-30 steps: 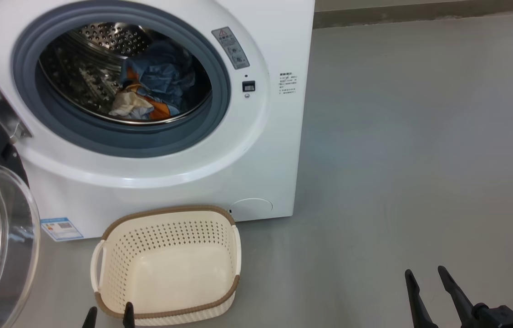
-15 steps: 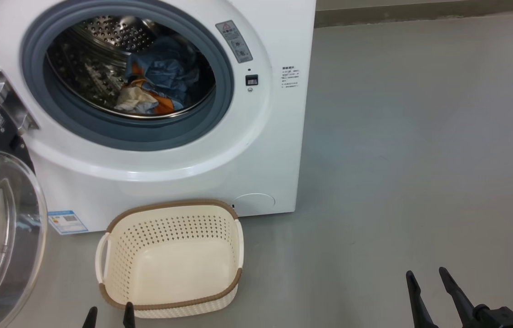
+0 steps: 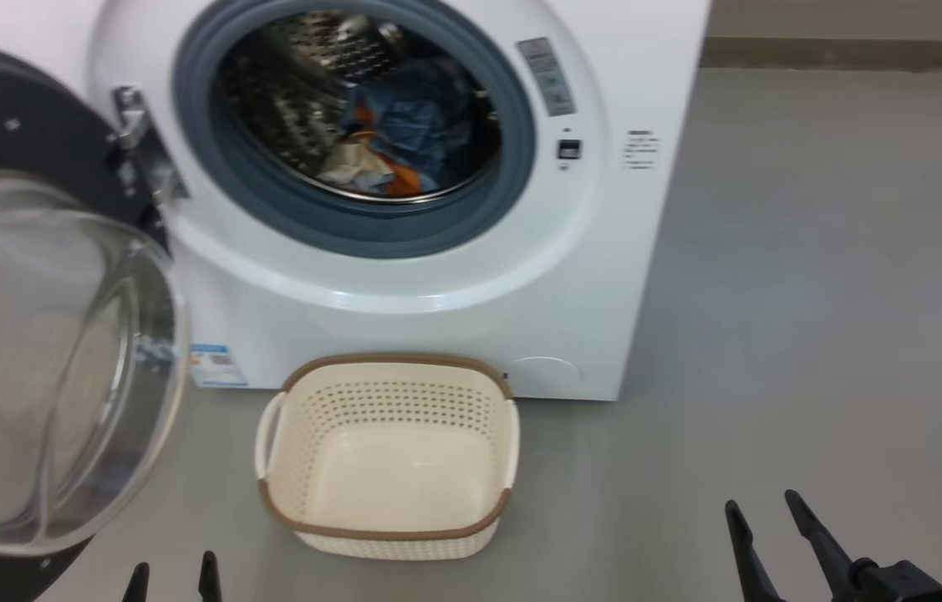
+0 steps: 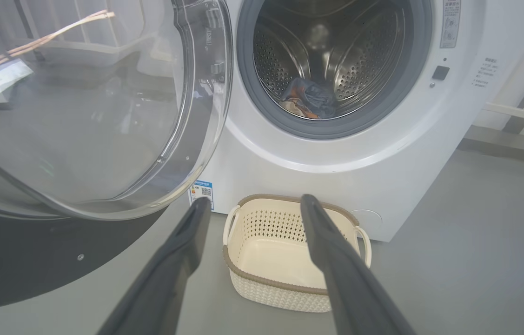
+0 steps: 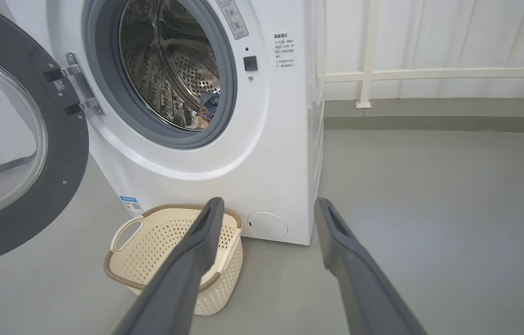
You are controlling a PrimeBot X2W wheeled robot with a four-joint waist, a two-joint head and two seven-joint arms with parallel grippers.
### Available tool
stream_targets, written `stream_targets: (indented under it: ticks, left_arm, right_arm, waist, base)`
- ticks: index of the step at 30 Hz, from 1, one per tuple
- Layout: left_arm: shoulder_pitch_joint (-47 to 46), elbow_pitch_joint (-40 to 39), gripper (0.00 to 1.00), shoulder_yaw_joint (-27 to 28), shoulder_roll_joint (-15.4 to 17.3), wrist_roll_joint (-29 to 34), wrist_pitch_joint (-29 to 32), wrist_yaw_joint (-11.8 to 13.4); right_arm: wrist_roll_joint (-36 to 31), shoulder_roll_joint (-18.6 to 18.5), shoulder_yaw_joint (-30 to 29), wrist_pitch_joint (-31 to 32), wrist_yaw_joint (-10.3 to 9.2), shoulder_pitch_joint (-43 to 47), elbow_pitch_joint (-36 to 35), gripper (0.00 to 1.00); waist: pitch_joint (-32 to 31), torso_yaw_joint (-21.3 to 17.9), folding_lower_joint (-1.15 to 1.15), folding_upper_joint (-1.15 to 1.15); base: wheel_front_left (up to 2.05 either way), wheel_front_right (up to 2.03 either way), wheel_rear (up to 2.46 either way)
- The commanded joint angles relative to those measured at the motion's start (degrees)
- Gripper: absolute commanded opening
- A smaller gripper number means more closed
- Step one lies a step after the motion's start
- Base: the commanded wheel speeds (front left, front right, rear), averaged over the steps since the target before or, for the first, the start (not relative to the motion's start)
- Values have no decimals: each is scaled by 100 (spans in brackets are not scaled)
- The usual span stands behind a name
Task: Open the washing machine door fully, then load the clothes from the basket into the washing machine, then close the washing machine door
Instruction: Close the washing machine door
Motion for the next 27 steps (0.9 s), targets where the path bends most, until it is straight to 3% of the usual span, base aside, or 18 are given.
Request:
stream_targets:
  ticks: [1, 12, 27]
  left_arm:
    - [-73, -171, 100, 215, 47, 39, -37, 46]
    - [133, -362, 100, 306, 47, -113, -37, 244]
    - [314, -813, 100, 444, 47, -356, -37, 623]
  right_arm:
    - [1, -83, 205, -27, 9, -255, -117, 100]
    - [60, -131, 582, -27, 9, -300, 8, 100]
    - [217, -280, 1122, -27, 9, -831, 331, 100]
  waist:
    - [-77, 583, 0, 0]
    - [-208, 2015, 0, 0]
    - [-63, 2127, 0, 0]
  base:
    - [0, 0, 0]
    - [0, 0, 0]
    - [0, 0, 0]
